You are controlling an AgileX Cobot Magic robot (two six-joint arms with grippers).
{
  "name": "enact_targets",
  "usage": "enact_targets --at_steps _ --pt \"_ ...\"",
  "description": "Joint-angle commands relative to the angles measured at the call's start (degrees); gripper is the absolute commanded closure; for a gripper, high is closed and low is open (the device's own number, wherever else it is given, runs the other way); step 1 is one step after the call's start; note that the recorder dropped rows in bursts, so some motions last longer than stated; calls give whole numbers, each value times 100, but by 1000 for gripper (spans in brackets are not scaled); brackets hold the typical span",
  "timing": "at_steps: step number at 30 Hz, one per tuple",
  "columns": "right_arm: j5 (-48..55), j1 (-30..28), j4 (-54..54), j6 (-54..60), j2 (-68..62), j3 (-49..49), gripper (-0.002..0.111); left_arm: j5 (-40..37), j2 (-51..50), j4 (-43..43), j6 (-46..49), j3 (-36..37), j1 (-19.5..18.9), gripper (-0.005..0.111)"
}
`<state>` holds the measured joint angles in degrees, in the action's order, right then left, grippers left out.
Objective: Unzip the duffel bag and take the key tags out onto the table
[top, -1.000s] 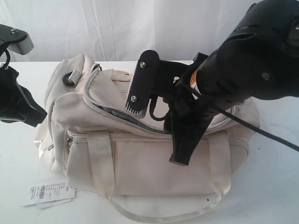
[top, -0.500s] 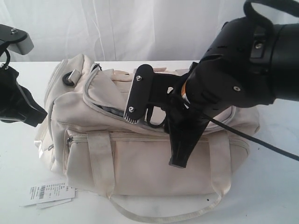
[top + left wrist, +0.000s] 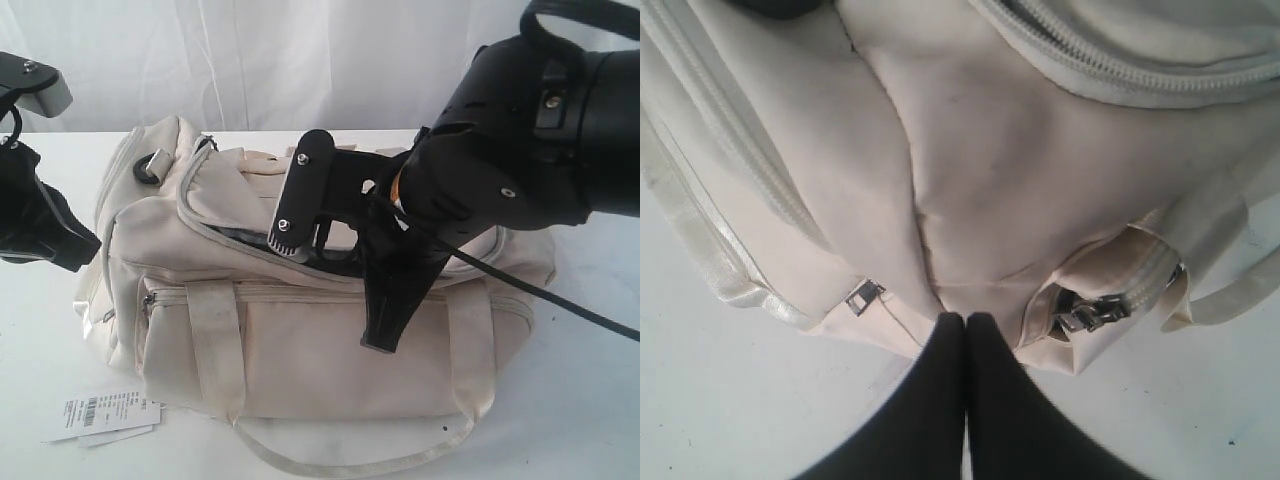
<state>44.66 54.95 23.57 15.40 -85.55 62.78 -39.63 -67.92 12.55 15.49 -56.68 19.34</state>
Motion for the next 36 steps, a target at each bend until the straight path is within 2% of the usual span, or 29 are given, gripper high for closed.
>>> enact_targets --at_steps 1,23,25,26,29,31,36 --pt "-29 -6 53 -150 -1 -15 108 -49 56 88 -29 26 34 107" --pt "-436 -16 135 -1162 -1 -15 108 -49 56 111 -29 26 34 107" --pt "-704 -16 707 -1629 -1 -15 108 -49 56 108 -18 26 34 107" --pt "-960 -40 1498 -2239 -1 -15 108 -39 56 108 -18 26 34 107" --pt "-1524 -373 2797 -3963 -106 197 108 -39 56 108 -18 26 34 107" --pt "-1988 -627 2908 -4280 -279 442 108 -39 56 108 -18 26 34 107" --pt "-2379 -1144 2911 -4268 -1036 1218 108 -24 56 108 -18 26 34 107"
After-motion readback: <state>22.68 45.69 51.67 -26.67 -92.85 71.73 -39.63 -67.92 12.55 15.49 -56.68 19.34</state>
